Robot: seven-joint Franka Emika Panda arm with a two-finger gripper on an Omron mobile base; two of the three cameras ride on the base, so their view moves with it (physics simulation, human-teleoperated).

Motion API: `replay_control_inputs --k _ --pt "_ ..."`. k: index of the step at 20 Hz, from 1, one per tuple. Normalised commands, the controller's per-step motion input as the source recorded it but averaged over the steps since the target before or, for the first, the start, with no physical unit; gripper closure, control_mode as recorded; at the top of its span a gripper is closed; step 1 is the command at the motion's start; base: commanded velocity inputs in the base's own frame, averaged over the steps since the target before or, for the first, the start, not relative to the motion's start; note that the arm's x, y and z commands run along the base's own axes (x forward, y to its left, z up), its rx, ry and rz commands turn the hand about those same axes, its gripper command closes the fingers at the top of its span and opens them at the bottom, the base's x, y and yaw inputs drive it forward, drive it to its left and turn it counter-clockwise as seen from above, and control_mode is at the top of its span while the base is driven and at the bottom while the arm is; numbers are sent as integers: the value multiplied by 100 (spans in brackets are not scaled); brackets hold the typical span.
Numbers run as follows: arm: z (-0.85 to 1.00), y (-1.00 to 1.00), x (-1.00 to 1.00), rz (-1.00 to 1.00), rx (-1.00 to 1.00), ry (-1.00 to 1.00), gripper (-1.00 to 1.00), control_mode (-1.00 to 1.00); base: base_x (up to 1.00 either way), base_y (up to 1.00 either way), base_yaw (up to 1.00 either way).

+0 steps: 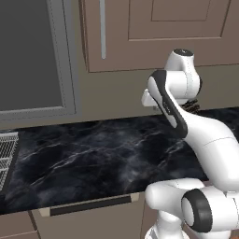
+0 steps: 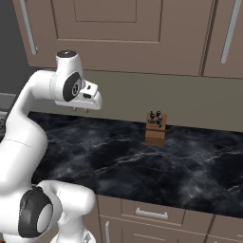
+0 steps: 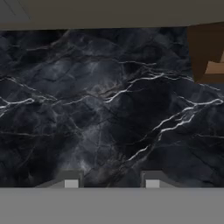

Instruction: Open the cabinet, pick the kettle from the cabinet, and place it in the sink.

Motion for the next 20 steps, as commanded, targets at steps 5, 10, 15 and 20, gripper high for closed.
replay_control_inputs --k 5,10,15,20 --pt "0 0 -4 0 0 -6 -100 -100 0 0 0" --pt "4 0 -8 0 0 -17 -100 -100 0 0 0" --pt "23 6 -10 0 0 -22 -100 -100 0 0 0" --pt "29 25 -14 0 5 -29 -100 -100 0 0 0"
